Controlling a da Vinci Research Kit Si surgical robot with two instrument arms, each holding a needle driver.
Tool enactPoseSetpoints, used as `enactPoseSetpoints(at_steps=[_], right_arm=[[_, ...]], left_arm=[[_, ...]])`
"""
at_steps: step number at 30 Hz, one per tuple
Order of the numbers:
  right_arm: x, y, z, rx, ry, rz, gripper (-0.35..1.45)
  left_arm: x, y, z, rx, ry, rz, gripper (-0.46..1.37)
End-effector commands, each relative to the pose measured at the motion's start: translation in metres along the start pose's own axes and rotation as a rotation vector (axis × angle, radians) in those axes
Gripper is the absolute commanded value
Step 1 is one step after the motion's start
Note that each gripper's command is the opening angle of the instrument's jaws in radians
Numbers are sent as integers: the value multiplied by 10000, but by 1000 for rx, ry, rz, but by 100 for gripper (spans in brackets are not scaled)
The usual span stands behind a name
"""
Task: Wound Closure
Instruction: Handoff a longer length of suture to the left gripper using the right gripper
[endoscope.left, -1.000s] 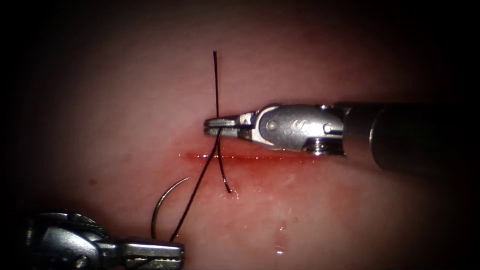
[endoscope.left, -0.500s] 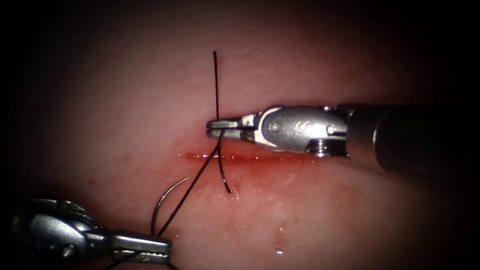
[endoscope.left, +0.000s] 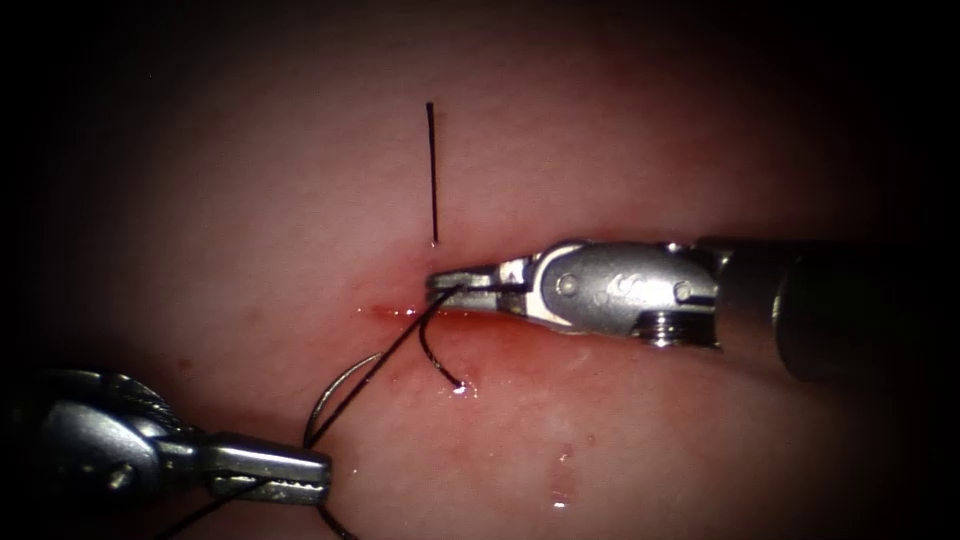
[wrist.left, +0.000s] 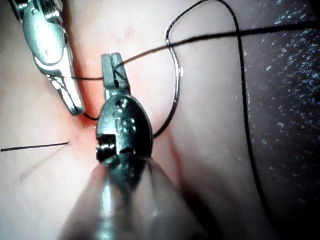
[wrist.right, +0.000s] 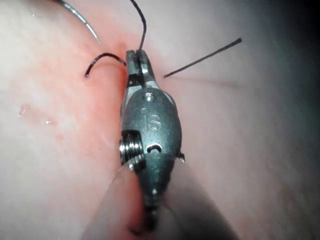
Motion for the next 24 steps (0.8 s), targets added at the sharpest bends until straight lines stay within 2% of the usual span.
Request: enactPoseSetpoints(at_steps=[1, 5, 6, 7, 8, 9, 10, 13, 17, 19, 24], right_arm=[[2, -3, -3, 3, 3, 12, -35], [7, -16, -15, 16, 11, 57, -30], [9, -20, -19, 22, 13, 68, -2], [9, -22, -19, 23, 14, 68, 5], [11, -28, -23, 31, 15, 85, 40], [13, -31, -25, 36, 17, 90, 66], [14, -35, -26, 34, 17, 102, 84], [21, -47, -33, 35, 19, 127, 118], [33, -56, -46, 18, 17, 134, 128], [42, -58, -59, -2, 17, 145, 131], [54, -49, -80, -29, 20, 170, 131]], left_arm=[[0, -2, -1, 9, 2, 1, -35], [0, -7, -6, 41, 1, 1, -35], [-1, -8, -8, 51, 4, -2, -35], [-1, -9, -9, 54, 5, -3, -35], [-1, -8, -13, 62, 7, -5, -35], [-2, -8, -15, 64, 7, -6, -35], [-2, -7, -18, 67, 7, -6, -35], [-2, -4, -27, 73, 8, -7, -35], [0, -1, -35, 79, 6, -3, -35], [1, 2, -40, 82, 6, -4, -35], [5, 3, -45, 95, 9, 2, -35]])
